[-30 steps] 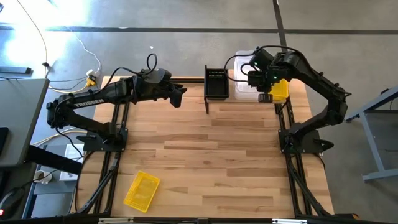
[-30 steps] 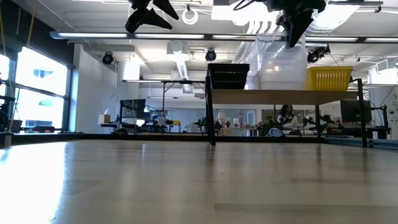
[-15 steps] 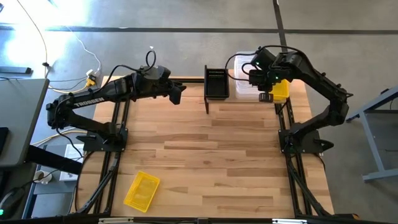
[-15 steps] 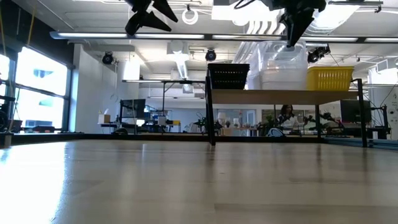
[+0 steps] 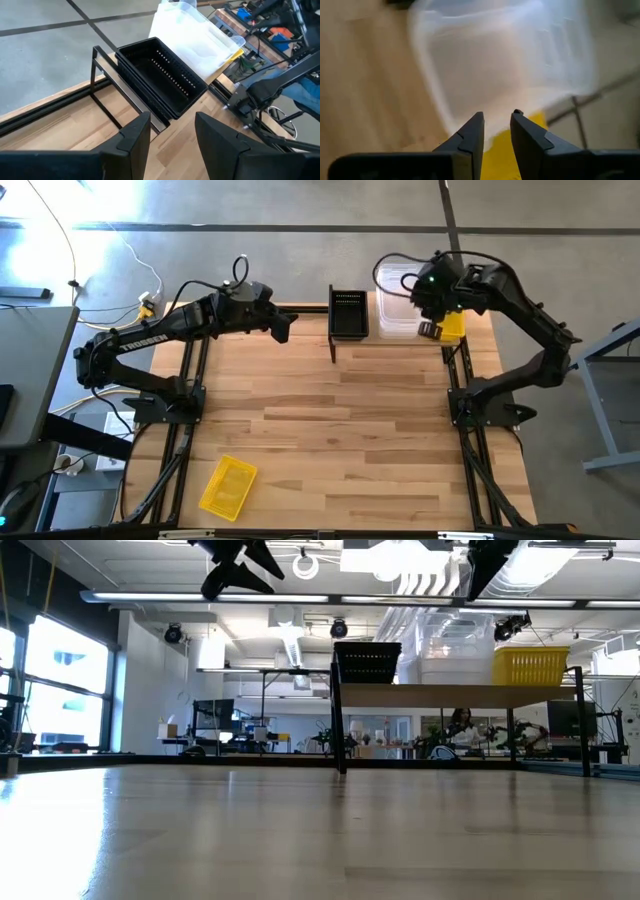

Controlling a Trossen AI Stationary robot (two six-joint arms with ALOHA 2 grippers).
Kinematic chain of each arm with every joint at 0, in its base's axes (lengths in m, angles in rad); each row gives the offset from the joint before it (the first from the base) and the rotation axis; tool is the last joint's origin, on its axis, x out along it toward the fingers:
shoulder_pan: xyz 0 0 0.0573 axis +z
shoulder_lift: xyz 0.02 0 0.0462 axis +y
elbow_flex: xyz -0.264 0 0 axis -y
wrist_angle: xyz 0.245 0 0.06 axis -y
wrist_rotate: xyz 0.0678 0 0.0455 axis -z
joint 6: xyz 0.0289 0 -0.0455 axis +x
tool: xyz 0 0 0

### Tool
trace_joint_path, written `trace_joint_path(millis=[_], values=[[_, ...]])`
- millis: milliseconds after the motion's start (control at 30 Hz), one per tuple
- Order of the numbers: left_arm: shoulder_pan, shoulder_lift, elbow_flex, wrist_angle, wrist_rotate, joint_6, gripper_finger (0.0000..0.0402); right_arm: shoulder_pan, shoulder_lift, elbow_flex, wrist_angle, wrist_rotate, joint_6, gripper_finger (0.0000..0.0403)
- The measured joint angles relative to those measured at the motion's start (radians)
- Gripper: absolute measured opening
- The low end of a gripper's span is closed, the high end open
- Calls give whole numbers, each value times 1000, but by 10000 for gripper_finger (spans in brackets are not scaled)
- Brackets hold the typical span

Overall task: Stack baskets on shelf by color
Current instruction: Stack the transparent bin on top of the stacked transparent bins on the shelf, then adjust the stacked transparent bins

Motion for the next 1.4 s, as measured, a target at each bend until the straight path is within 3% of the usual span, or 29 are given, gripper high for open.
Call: trace_joint_path(millis=[167,633,1067,1400], values=[[1,0,0,0,-7,57,145,-38,-14,0,58,141,132,81],[1,0,0,0,-72,227,145,-252,62,-2,79,16,494,77],[1,0,0,0,-364,447,145,-321,128,-2,77,-20,649,57],[1,0,0,0,-461,635,145,-335,202,-2,70,-5,725,57]])
